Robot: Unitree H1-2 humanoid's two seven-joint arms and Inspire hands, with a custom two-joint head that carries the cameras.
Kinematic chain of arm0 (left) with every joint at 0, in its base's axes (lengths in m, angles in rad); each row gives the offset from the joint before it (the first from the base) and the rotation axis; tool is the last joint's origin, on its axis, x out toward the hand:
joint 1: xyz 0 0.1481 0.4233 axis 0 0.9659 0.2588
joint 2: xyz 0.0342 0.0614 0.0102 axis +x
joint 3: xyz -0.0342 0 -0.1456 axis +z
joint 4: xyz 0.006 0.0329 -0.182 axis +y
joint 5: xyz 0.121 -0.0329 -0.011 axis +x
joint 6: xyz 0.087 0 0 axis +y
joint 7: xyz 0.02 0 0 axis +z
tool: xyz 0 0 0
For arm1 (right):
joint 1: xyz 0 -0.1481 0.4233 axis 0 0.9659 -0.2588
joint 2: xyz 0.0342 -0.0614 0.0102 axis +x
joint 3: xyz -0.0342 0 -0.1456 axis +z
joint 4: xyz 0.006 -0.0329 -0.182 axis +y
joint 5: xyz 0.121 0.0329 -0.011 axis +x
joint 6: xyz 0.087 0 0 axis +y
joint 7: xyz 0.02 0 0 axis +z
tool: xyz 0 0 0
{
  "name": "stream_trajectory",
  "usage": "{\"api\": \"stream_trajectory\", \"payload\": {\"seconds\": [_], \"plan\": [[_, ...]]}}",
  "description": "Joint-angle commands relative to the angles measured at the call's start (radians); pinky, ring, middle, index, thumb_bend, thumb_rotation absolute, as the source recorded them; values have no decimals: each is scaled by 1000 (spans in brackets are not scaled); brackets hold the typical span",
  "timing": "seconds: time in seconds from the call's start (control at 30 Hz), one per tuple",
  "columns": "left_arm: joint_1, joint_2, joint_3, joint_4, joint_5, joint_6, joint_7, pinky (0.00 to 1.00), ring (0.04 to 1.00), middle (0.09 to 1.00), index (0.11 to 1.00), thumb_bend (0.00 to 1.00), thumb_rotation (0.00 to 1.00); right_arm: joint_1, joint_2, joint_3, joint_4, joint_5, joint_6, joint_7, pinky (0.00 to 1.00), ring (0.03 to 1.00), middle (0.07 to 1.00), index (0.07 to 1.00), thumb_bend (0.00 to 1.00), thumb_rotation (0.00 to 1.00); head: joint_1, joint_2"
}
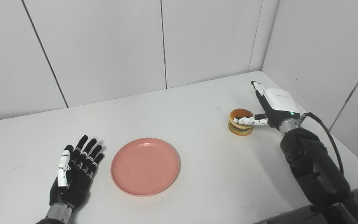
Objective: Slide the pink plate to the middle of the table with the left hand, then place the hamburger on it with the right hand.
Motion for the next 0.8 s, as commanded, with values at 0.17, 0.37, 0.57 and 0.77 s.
{"api": "stream_trajectory", "payload": {"seconds": [0.17,0.37,0.57,0.77], "plan": [[-14,7,1,-6,-3,-3,5,965,941,946,942,345,1000,-77,-16,29,47,3,19,-37,797,925,956,985,1000,718,5,5],[-9,3,-5,-25,-1,13,18,970,949,955,952,347,1000,-122,-11,45,150,68,2,-41,777,911,946,974,1000,712,7,13],[-6,3,-11,-41,-1,20,32,960,944,950,948,344,1000,-141,-20,74,190,94,7,-50,767,892,929,953,1000,732,9,17],[-5,8,-18,-44,-1,16,31,967,947,955,954,348,1000,-159,-20,94,219,103,31,-47,768,882,920,936,1000,704,11,22]]}}
